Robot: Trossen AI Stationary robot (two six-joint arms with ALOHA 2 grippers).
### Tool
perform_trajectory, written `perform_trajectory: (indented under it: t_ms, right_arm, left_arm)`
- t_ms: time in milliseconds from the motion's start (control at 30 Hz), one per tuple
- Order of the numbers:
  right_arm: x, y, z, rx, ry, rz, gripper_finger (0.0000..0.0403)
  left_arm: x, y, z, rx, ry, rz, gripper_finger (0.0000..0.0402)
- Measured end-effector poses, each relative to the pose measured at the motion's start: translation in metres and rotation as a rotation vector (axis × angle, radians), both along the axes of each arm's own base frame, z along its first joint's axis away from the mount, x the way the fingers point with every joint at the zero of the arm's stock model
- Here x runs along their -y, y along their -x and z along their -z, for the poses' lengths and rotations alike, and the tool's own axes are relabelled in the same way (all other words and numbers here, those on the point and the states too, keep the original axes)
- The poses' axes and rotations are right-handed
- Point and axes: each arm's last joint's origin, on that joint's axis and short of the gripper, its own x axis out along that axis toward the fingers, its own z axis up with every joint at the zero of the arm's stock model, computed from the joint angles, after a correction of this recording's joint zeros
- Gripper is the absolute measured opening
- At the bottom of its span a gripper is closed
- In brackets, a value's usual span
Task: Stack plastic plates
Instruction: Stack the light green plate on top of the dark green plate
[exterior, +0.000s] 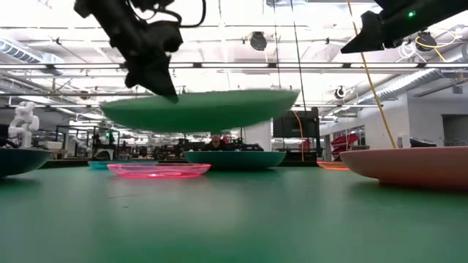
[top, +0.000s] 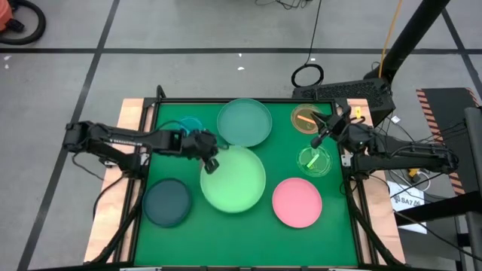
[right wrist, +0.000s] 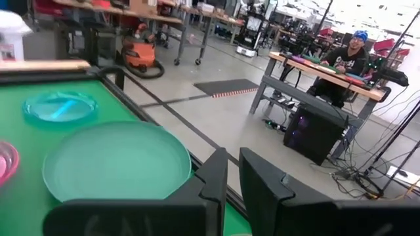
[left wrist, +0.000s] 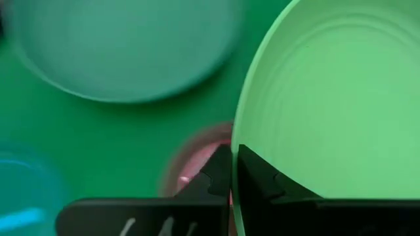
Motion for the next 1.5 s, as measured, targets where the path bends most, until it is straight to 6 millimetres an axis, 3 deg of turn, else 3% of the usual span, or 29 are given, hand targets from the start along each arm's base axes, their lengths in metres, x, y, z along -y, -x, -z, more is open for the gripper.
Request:
perform_trajectory:
  t_ms: [167, 367, 533, 733, 833, 933, 1200, 1500]
  right_arm:
    - [-0.002, -0.006, -0.007, 0.041, 0.041, -0.118, 0.0034]
    - [-0.001, -0.013, -0.017, 0.080, 0.143, -0.129, 0.0034]
    - [-0.001, -0.013, -0.018, 0.061, 0.172, -0.127, 0.0034]
    - [-0.001, -0.013, -0.017, 0.036, 0.186, -0.125, 0.0034]
    - [-0.001, -0.013, -0.017, 0.024, 0.189, -0.121, 0.0034]
    - [0.000, -0.012, -0.016, 0.013, 0.190, -0.097, 0.0034]
    - [0.001, -0.011, -0.015, -0.013, 0.193, -0.052, 0.0034]
    - [0.001, -0.011, -0.014, -0.017, 0.193, -0.053, 0.0034]
  left_arm:
    - [-0.040, 0.003, -0.004, 0.023, -0.078, -0.060, 0.0010]
    - [-0.086, 0.006, -0.015, 0.081, -0.144, -0.152, 0.0010]
    - [-0.121, 0.002, -0.037, 0.071, -0.200, -0.169, 0.0010]
    - [-0.176, -0.008, -0.055, 0.021, -0.163, -0.144, 0.0010]
    - [-0.204, -0.014, -0.055, -0.003, -0.123, -0.160, 0.0010]
    - [-0.225, -0.021, -0.043, -0.035, -0.063, -0.171, 0.0010]
    - [-0.246, -0.036, -0.007, -0.100, 0.007, -0.161, 0.0010]
    - [-0.251, -0.040, 0.003, -0.105, 0.011, -0.173, 0.0018]
